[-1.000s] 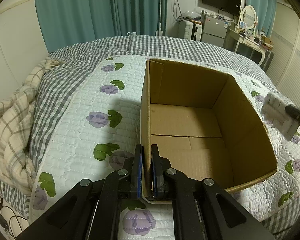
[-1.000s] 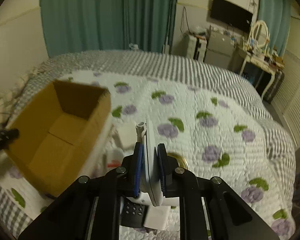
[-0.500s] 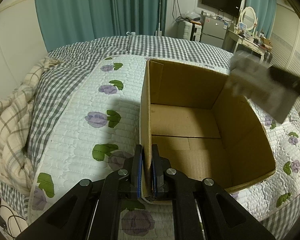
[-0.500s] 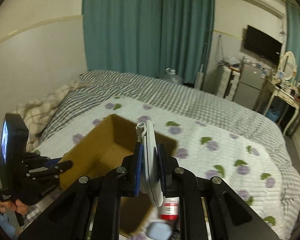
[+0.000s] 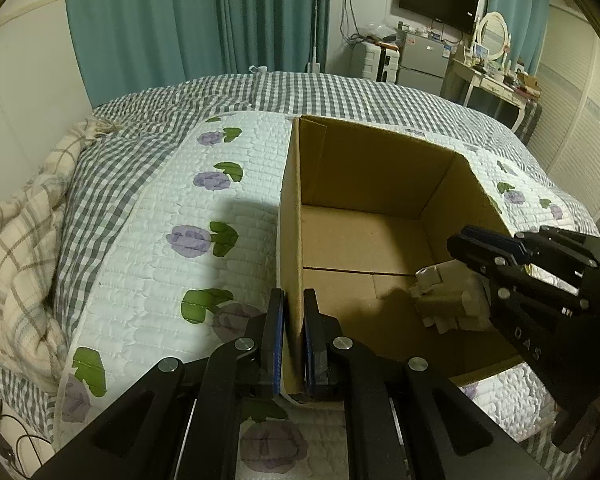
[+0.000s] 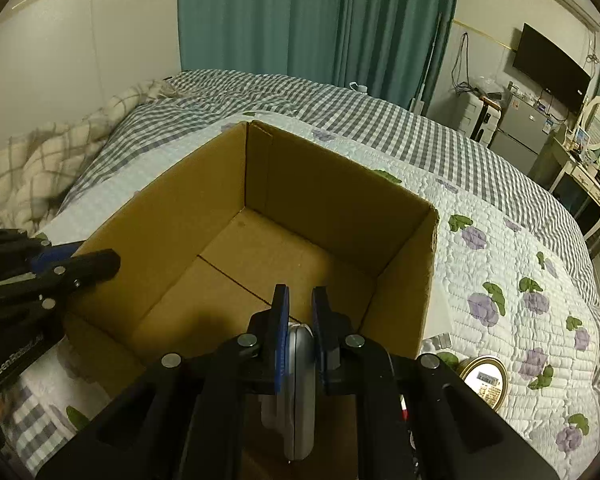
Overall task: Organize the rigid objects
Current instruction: 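Carry the white device into the box and open the right tool, then move the right tool back and grasp the white charger plug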
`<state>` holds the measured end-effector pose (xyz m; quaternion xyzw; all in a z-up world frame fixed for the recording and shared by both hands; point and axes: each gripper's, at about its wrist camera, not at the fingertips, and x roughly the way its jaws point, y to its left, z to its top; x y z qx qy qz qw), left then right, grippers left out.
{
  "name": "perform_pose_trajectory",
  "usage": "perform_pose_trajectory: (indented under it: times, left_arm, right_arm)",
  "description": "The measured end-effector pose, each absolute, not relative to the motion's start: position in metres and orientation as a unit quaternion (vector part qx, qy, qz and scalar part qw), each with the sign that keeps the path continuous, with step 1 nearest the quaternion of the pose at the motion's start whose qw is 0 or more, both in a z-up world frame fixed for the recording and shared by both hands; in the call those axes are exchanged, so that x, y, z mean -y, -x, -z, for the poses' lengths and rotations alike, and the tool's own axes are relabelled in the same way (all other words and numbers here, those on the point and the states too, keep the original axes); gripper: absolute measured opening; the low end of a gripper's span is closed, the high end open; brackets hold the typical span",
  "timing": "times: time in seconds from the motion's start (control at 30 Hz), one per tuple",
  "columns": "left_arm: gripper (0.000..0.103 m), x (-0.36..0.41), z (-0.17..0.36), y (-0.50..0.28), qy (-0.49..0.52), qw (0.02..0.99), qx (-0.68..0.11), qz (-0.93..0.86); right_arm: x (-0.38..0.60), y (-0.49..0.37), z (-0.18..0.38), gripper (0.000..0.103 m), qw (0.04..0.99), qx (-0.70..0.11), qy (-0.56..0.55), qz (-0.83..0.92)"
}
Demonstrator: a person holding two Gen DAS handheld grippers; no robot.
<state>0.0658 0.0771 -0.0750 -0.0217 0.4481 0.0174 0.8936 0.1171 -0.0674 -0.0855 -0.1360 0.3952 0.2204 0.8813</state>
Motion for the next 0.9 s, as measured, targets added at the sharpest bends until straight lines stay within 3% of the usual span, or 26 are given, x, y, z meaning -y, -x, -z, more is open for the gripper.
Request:
perform_pose_trajectory:
  times: [0.13,0.17,0.2,0.23,0.63,0.9]
  left_arm:
    - [0.008,-0.075,0.076,-0.065,0.02,0.893,-0.449,-0.018]
    - [0.008,-0.075,0.075,-0.065,0.02,0.893,-0.45,-0.017]
    - [0.008,-0.076,0.076,-0.065,0.021,0.893,-0.45,-0.017]
    - [0.008,-0.075,0.075,-0.065,0.021,0.893,-0.45,-0.017]
    - [0.008,-0.072,0.076,-0.064,0.014,0.892,-0.452,-0.019]
    - [0.008,-0.072,0.075,-0.063,0.01,0.891,-0.453,-0.021]
  right_arm:
    - [0.07,-0.112,0.081,0.015,0.884,-0.39,0.147,-0.212]
    - [0.073,-0.111,0.078,0.022,0.887,-0.387,0.143,-0.208]
    - [0.075,-0.109,0.073,0.047,0.89,-0.384,0.136,-0.205]
    - [0.077,-0.108,0.069,0.062,0.892,-0.38,0.131,-0.205]
    - [0.164,-0.079,0.0,0.064,0.933,-0.32,0.102,-0.134]
    - [0.229,-0.076,0.038,0.065,0.922,-0.371,0.103,-0.038]
